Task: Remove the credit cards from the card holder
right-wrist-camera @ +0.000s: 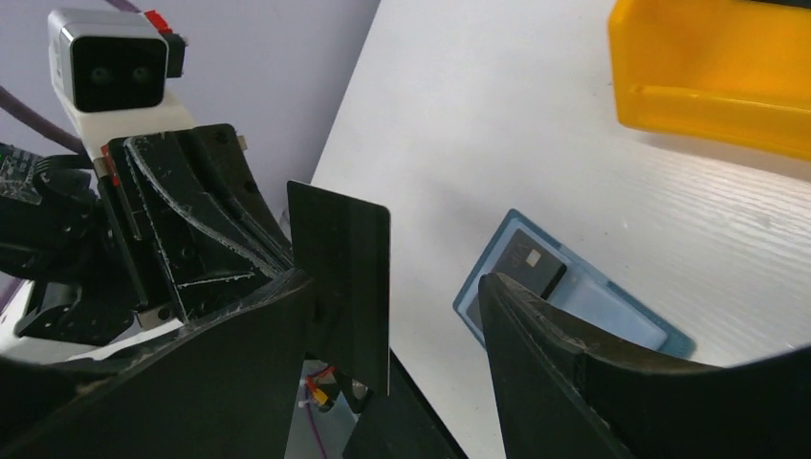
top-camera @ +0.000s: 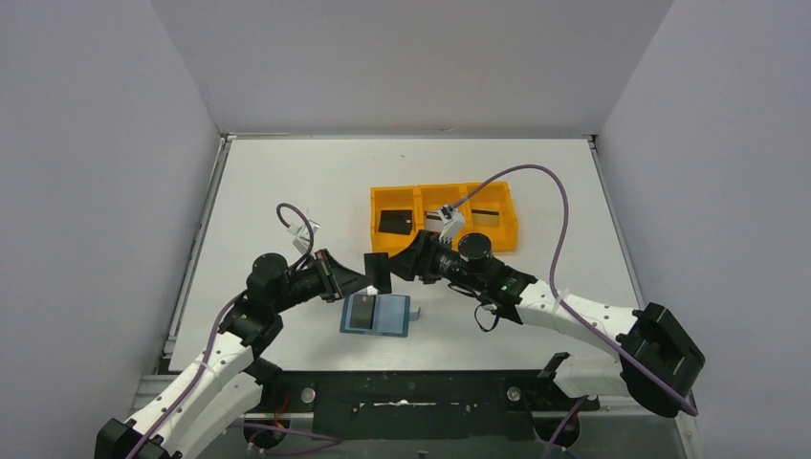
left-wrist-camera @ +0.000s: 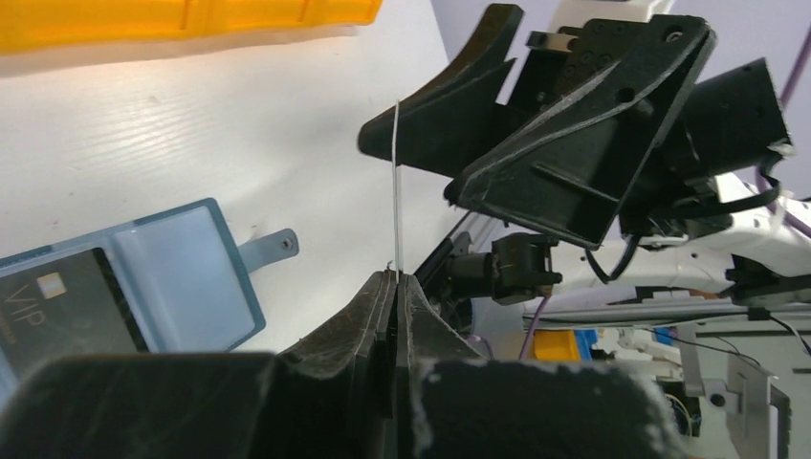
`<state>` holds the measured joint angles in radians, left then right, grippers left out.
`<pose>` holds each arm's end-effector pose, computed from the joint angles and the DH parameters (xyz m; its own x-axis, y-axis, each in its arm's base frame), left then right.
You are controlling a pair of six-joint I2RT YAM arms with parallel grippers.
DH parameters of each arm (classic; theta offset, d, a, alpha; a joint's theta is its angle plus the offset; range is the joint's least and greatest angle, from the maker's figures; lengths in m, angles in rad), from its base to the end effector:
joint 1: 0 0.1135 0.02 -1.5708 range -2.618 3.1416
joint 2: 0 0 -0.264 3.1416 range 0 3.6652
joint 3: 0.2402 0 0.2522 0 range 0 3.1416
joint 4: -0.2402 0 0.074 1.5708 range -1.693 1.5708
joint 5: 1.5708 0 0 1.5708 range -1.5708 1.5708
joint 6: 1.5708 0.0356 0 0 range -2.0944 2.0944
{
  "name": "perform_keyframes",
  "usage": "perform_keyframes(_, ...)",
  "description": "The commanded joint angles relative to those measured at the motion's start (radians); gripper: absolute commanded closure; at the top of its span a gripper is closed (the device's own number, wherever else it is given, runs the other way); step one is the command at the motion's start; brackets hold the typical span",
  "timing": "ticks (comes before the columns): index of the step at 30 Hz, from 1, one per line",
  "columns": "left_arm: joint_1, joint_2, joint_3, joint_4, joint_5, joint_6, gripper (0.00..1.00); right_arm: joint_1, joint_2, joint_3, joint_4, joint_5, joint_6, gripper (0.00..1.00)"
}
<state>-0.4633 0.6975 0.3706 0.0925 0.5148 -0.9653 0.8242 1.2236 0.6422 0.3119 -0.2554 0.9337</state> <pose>0.1452 -0.0921 0.2368 -0.7903 -0.4052 -0.4596 0.2944 0.4067 -0.8648 0.1784 0.2060 0.2485 -0.8114 0.2683 -0.5193 -0.3755 0.4417 0.8148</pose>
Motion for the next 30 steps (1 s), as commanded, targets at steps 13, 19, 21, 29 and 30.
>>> perform_keyframes(13, 0.007, -0.003, -0.002, 0.156, 0.076, -0.046, 1.0, -0.011, 0.096, -0.002, 0.332, -0.274, 0.073, 0.71)
perform_keyframes(19, 0.014, -0.007, -0.005, 0.15, 0.067, -0.047, 1.0, -0.023, 0.09, -0.039, 0.389, -0.299, 0.104, 0.75)
perform_keyframes(21, 0.02, -0.007, -0.008, 0.148, 0.069, -0.048, 1.0, -0.025, 0.09, -0.046, 0.408, -0.312, 0.113, 0.78)
perform_keyframes(29, 0.043, -0.006, -0.015, 0.145, 0.089, -0.058, 1.0, -0.031, 0.097, -0.05, 0.444, -0.349, 0.125, 0.92)
perform_keyframes(30, 0.046, -0.007, -0.015, 0.138, 0.088, -0.058, 1.0, -0.032, 0.098, -0.051, 0.448, -0.35, 0.127, 0.93)
